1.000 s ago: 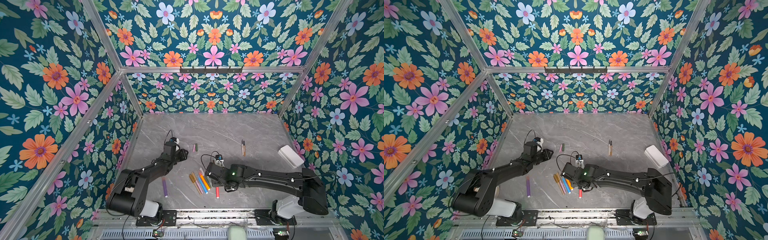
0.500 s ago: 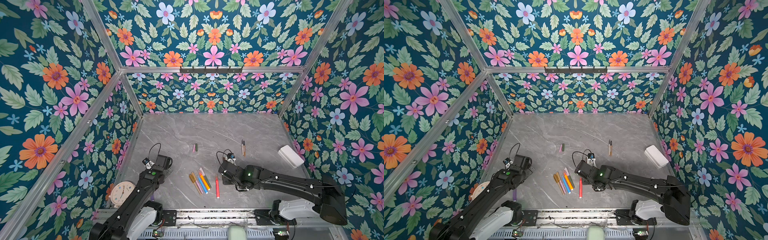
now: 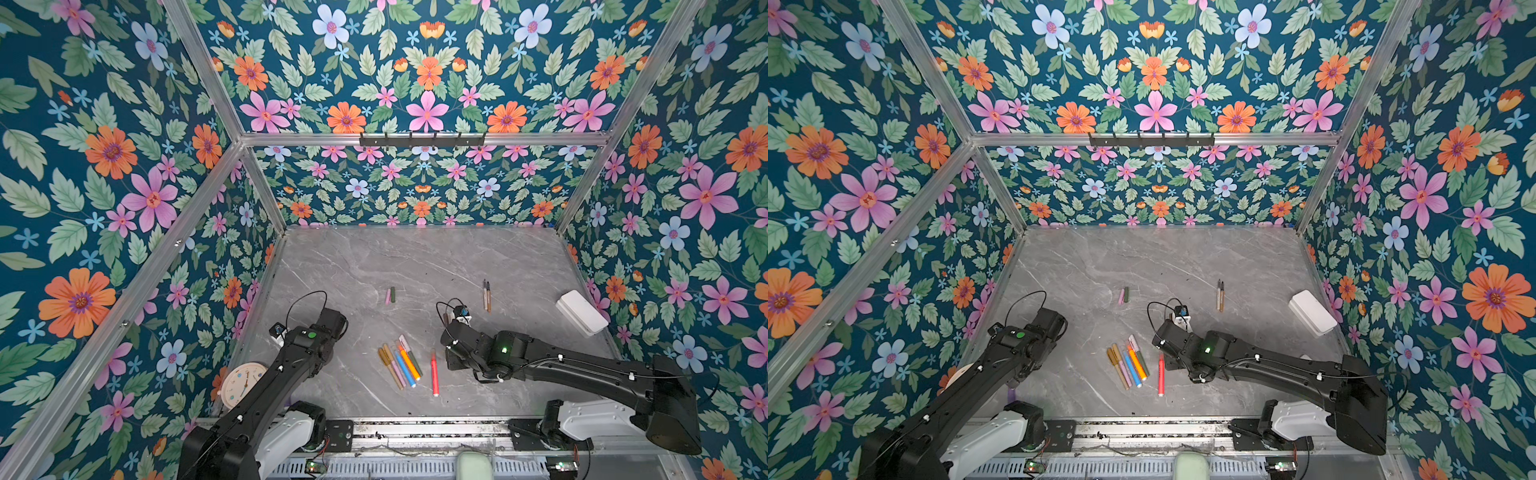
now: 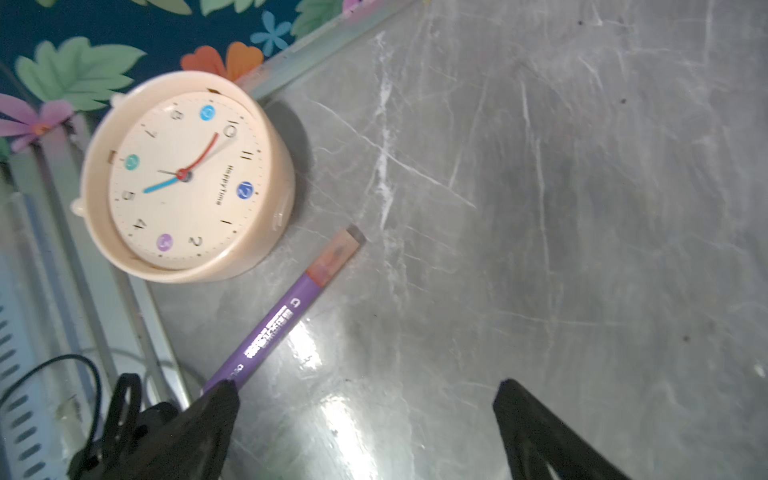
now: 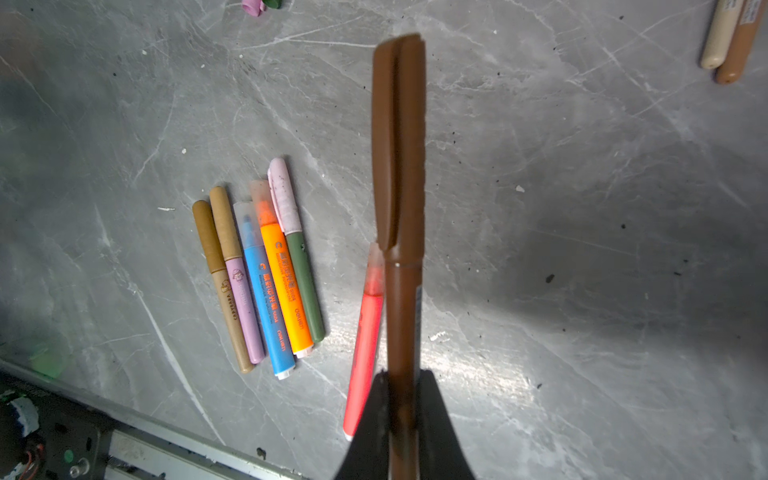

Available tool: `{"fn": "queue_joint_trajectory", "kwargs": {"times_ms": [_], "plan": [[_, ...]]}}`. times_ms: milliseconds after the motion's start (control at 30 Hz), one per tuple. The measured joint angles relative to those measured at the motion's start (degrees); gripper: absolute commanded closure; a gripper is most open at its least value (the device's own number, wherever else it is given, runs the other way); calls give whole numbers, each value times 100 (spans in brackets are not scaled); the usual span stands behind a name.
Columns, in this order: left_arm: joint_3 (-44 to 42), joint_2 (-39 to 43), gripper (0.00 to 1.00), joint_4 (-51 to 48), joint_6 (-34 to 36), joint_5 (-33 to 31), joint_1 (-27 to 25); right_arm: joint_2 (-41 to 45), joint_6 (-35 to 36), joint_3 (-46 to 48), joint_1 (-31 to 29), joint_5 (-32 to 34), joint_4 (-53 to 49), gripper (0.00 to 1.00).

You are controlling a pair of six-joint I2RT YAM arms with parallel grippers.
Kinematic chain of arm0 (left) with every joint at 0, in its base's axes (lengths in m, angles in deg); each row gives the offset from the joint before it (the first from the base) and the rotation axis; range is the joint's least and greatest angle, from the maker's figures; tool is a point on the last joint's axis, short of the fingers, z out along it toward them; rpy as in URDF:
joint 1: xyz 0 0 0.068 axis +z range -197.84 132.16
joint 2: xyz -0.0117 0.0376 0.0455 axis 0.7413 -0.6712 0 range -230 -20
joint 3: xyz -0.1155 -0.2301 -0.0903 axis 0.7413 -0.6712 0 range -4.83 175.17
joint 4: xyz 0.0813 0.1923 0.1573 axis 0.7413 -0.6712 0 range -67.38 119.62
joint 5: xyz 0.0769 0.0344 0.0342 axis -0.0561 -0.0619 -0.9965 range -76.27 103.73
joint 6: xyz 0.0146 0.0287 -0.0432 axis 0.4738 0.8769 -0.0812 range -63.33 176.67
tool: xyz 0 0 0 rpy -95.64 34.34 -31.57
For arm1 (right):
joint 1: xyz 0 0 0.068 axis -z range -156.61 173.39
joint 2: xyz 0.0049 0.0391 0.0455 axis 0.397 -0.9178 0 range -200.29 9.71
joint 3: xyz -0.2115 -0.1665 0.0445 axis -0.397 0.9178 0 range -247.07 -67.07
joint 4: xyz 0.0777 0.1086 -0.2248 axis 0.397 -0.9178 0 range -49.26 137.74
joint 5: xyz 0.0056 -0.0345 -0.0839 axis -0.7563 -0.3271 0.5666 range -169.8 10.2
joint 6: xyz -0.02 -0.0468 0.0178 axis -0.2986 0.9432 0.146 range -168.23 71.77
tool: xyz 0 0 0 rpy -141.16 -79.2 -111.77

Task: Open the pen caps
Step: 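Lift the brown pen with the right gripper while the left reaches toward the clock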

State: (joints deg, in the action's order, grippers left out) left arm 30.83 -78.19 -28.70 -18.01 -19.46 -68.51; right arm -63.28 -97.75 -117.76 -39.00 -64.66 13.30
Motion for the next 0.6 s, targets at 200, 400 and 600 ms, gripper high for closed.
{"fn": "queue_joint_trajectory", "kwargs": {"times_ms": [200,400,600], "plan": [[125,-649,1,-518,-699,-461,0,46,0,48,0,-129,37,100],[205,-1058,1,-732,-1198,-595,0,330,-11,170,0,-149,9,100],[177,-1364,1,-678,-1388,-686,52,632,-92,334,0,-140,-52,100]]}}
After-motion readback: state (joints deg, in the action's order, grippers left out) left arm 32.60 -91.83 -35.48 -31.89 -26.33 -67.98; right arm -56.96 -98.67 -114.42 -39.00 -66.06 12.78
